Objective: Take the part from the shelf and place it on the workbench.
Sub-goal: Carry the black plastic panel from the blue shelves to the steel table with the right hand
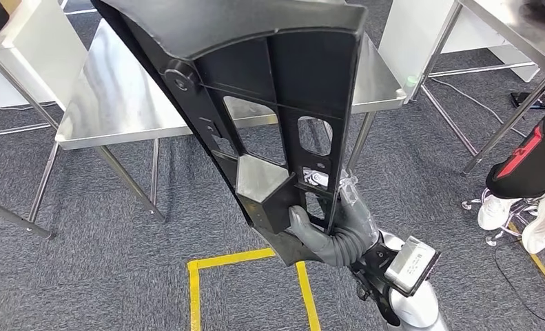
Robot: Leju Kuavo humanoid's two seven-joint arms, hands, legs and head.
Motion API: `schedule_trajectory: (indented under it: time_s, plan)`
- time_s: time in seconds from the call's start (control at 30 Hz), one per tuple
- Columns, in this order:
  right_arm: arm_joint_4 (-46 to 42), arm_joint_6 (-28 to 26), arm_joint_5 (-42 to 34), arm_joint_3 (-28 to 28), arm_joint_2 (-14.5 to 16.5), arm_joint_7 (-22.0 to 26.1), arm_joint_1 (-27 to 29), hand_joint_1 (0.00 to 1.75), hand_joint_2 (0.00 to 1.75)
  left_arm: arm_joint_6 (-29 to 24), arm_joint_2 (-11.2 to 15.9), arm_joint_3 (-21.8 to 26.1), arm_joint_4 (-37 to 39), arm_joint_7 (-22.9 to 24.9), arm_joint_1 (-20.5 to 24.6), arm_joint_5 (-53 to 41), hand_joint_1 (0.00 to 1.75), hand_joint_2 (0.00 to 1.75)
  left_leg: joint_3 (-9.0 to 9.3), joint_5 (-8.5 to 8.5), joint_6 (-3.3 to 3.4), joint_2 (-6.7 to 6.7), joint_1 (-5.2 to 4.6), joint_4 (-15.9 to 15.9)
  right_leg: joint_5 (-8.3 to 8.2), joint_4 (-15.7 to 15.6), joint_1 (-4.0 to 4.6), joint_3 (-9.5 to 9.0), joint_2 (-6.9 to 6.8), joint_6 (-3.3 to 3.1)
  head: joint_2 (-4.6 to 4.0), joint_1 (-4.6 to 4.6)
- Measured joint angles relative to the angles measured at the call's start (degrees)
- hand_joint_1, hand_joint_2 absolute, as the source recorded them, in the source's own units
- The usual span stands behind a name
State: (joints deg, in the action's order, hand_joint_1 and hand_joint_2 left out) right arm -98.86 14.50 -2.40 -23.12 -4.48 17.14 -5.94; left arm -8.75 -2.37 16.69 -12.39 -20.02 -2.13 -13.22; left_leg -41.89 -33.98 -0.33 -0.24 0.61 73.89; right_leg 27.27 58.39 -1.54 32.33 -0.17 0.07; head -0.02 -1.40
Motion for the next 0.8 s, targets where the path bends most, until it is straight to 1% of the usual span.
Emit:
schedule_trajectory:
  time_s: [0.03, 0.07, 0.1, 0.13, 0.17, 0.2, 0.27, 0.3, 0.33, 0.37, 0.4, 0.43, 0.47, 0.5, 0.53, 0.57, 0.6, 0.63, 0.67, 0.7, 0.77, 0.8]
  plan:
    - [0.0, 0.0, 0.0, 0.0, 0.0, 0.0, 0.0, 1.75, 1.75, 0.0, 0.0, 0.0, -0.1, 0.0, 0.0, 0.0, 0.00, 1.75, 0.71, 2.46, 0.11, 0.04, 0.04, -3.0, 0.34, 0.0, -0.02, -0.49, 0.05, 0.13, 0.00, 0.00]
    - [0.0, 0.0, 0.0, 0.0, 0.0, 0.0, -0.1, 1.75, 1.75, -0.1, 0.0, 0.0, -0.1, 0.0, 0.0, 0.0, 0.00, 1.75, 2.08, 5.53, 0.29, 0.11, 0.06, -7.0, 0.69, 0.0, -0.04, -0.95, 0.09, 0.31, 0.00, -0.01]
    - [0.0, 0.1, 0.0, 0.0, 0.1, 0.0, -0.2, 1.75, 1.75, -0.1, 0.0, 0.0, -0.2, 0.0, 0.0, 0.0, 0.00, 1.75, 3.39, 7.49, 0.51, 0.20, -0.04, -10.6, 1.05, 0.0, 0.10, -1.40, 0.12, 0.58, 0.00, -0.01]
    - [0.0, 0.1, 0.0, 0.0, 0.1, 0.0, -0.3, 1.75, 1.75, -0.1, 0.0, 0.0, -0.2, 0.0, 0.0, 0.0, 0.00, 1.75, 4.37, 8.29, 0.77, 0.27, -0.16, -13.1, 1.38, 0.0, 0.25, -1.64, 0.13, 0.88, 0.00, -0.02]
    - [0.0, 0.1, 0.0, -0.1, 0.2, -0.1, -0.4, 1.75, 1.75, -0.1, 0.0, 0.1, -0.3, 0.0, 0.0, 0.0, 0.00, 1.75, 4.90, 8.41, 1.06, 0.30, -0.33, -14.2, 1.67, 0.0, 0.40, -1.63, 0.15, 1.23, 0.00, -0.02]
    - [0.1, 0.1, 0.0, -0.1, 0.2, -0.1, -0.5, 1.75, 1.75, -0.1, -0.1, 0.1, -0.3, 0.0, 0.0, 0.0, 0.00, 1.75, 5.05, 8.01, 1.37, 0.26, -0.53, -14.3, 1.93, -0.1, 0.55, -1.64, 0.16, 1.61, 0.00, -0.02]
    - [0.0, 0.1, -0.1, -0.1, 0.2, -0.3, -0.7, 1.75, 1.75, -0.1, -0.2, 0.2, -0.5, 0.0, -0.1, 0.0, 0.00, 1.75, 5.74, 8.79, 2.09, 0.11, -0.48, -14.6, 2.49, 0.1, 0.61, -1.69, 0.14, 2.33, 0.00, -0.02]
    - [0.0, 0.1, -0.1, -0.2, 0.2, -0.3, -0.7, 1.75, 1.75, -0.1, -0.2, 0.4, -0.6, 0.0, -0.1, 0.0, 0.00, 1.75, 6.08, 9.00, 2.46, 0.09, -0.37, -14.8, 3.06, 1.1, 0.65, -1.47, 0.13, 2.48, 0.00, -0.05]
    - [0.0, 0.1, -0.1, -0.2, 0.2, -0.3, -0.8, 1.75, 1.75, -0.1, -0.2, 0.5, -0.7, 0.0, -0.1, 0.0, 0.00, 1.75, 6.42, 9.02, 2.82, 0.09, -0.25, -15.0, 4.08, 3.2, 0.69, -0.51, 0.13, 2.44, 0.00, -0.08]
    - [0.0, 0.1, -0.1, -0.2, 0.2, -0.4, -0.9, 1.75, 1.75, -0.1, -0.3, 0.6, -0.8, 0.1, -0.1, 0.0, 0.00, 1.75, 6.64, 8.88, 3.14, 0.09, -0.25, -15.1, 5.44, 6.6, 0.67, 1.25, 0.13, 2.23, 0.00, -0.10]
    - [0.1, 0.1, -0.2, -0.3, 0.2, -0.5, -0.9, 1.75, 1.75, -0.1, -0.3, 0.7, -0.8, 0.1, 0.0, -0.1, 0.00, 1.75, 6.78, 8.65, 3.44, 0.06, -0.34, -15.1, 6.92, 10.7, 0.70, 3.65, 0.14, 2.02, 0.00, -0.12]
    - [0.1, 0.1, -0.2, -0.3, 0.1, -0.5, -0.9, 1.75, 1.75, -0.1, -0.3, 0.8, -0.9, 0.1, -0.1, -0.2, 0.00, 1.75, 6.95, 8.41, 3.63, -0.01, -0.46, -15.1, 7.97, 14.4, 0.70, 6.03, 0.14, 1.98, 0.00, -0.11]
    - [0.2, 0.1, -0.2, -0.3, 0.1, -0.6, -0.9, 1.75, 1.75, -0.1, -0.3, 0.9, -0.9, 0.1, -0.1, -0.4, 0.00, 1.75, 7.17, 8.14, 3.73, -0.12, -0.59, -15.1, 8.15, 16.4, 0.72, 7.68, 0.14, 2.15, 0.00, -0.11]
    - [0.2, 0.1, -0.2, -0.3, 0.0, -0.6, -0.8, 1.75, 1.75, 0.0, -0.4, 1.0, -1.0, 0.2, -0.2, -0.7, 0.00, 1.75, 7.51, 7.85, 3.77, -0.27, -0.70, -15.1, 7.27, 16.2, 0.75, 8.24, 0.14, 2.51, 0.00, -0.11]
    - [0.2, 0.1, -0.2, -0.4, 0.0, -0.7, -0.9, 1.75, 1.75, 0.0, -0.4, 1.2, -1.1, 0.3, -0.3, -0.9, 0.00, 1.75, 7.96, 7.52, 3.74, -0.44, -0.81, -15.1, 5.44, 13.6, 0.83, 7.56, 0.14, 2.92, 0.00, -0.12]
    - [0.2, 0.0, -0.3, -0.4, -0.1, -0.7, -0.9, 1.75, 1.75, 0.0, -0.5, 1.3, -1.3, 0.3, -0.3, -1.2, 0.00, 1.75, 8.45, 7.16, 3.69, -0.59, -0.89, -15.1, 3.12, 9.4, 0.97, 6.02, 0.14, 3.19, 0.00, -0.13]
    - [0.2, 0.0, -0.3, -0.4, -0.1, -0.7, -0.9, 1.75, 1.75, 0.1, -0.6, 1.5, -1.3, 0.4, -0.3, -1.5, 0.00, 1.75, 8.88, 6.77, 3.55, -0.74, -1.08, -15.0, 0.98, 5.3, 1.22, 4.38, 0.19, 3.10, 0.00, -0.10]
    - [0.2, 0.0, -0.4, -0.5, -0.1, -0.7, -0.9, 1.75, 1.75, 0.1, -0.7, 1.6, -1.5, 0.4, -0.3, -1.7, 0.00, 1.75, 9.18, 6.43, 3.38, -0.86, -1.24, -15.0, -0.55, 2.2, 1.44, 3.06, 0.22, 2.79, 0.00, -0.09]
    - [0.2, 0.0, -0.5, -0.5, -0.2, -0.7, -0.9, 1.75, 1.75, 0.1, -0.8, 1.8, -1.6, 0.5, -0.3, -2.0, 0.00, 1.75, 9.32, 6.16, 3.18, -0.93, -1.34, -15.0, -1.35, 0.6, 1.64, 2.32, 0.25, 2.39, 0.00, -0.07]
    - [0.2, -0.1, -0.5, -0.6, -0.2, -0.7, -0.9, 1.75, 1.75, 0.2, -0.9, 1.9, -1.7, 0.5, -0.4, -2.1, 0.00, 1.75, 9.39, 5.97, 2.96, -0.97, -1.40, -15.0, -1.55, 0.3, 1.79, 2.11, 0.29, 1.92, 0.00, -0.05]
    - [0.1, -0.1, -0.6, -0.6, -0.2, -0.8, -0.9, 1.75, 1.75, 0.2, -0.9, 2.3, -1.9, 0.6, -0.5, -2.3, 0.00, 1.75, 9.52, 5.59, 2.44, -0.92, -1.33, -15.0, -1.56, -0.2, 1.31, 1.68, 0.31, 1.35, 0.00, -0.04]
    - [0.1, -0.1, -0.6, -0.6, -0.2, -0.8, -0.9, 1.75, 1.75, 0.2, -0.9, 2.4, -2.0, 0.6, -0.5, -2.4, 0.00, 1.75, 9.34, 5.09, 2.10, -0.82, -1.26, -14.4, -1.50, -0.6, 0.98, 1.25, 0.29, 0.97, 0.00, 0.01]
